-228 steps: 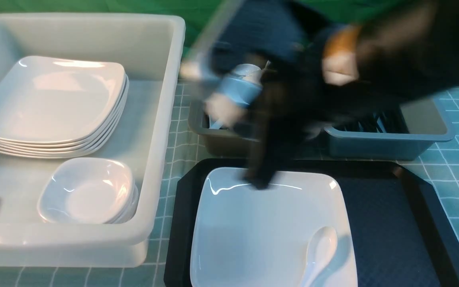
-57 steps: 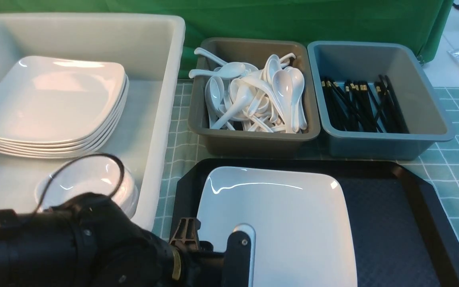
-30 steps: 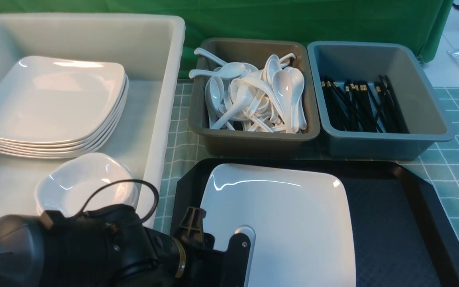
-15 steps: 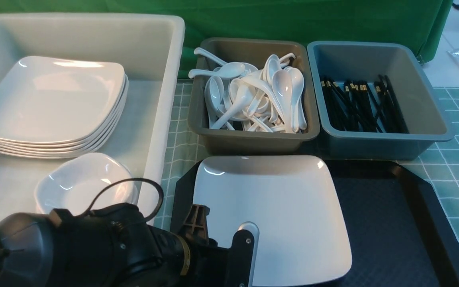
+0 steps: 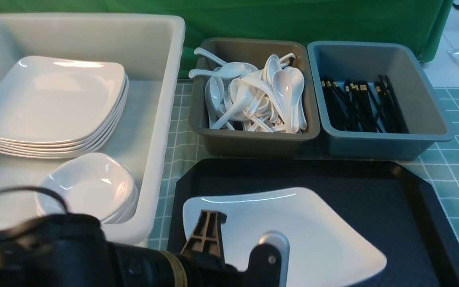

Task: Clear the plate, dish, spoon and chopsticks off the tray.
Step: Use the left arm to put the plate into the large storage box on the left

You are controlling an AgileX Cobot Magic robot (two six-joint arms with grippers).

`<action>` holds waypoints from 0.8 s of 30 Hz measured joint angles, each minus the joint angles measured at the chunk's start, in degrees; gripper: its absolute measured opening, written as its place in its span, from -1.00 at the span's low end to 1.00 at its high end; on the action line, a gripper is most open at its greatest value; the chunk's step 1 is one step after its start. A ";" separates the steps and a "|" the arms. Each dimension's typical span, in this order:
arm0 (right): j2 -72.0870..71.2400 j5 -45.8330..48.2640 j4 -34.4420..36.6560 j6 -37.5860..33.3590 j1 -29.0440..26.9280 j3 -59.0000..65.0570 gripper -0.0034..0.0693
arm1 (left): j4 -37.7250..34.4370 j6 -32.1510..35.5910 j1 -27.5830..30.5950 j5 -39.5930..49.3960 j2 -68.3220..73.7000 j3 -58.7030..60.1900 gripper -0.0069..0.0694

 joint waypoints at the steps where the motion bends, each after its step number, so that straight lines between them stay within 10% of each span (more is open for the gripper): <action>1: 0.00 -1.34 -0.06 0.00 0.00 0.00 -0.37 | -0.90 -0.37 -0.04 0.55 -1.65 -1.06 -0.76; 12: 0.00 -3.05 -3.77 2.45 0.00 -0.43 -0.81 | -4.68 -0.73 -0.23 4.53 -6.58 -8.00 -0.74; 24: 0.52 -8.70 -10.79 6.98 0.00 -2.37 -0.85 | -6.02 -0.77 0.27 5.51 -12.75 -13.26 -0.74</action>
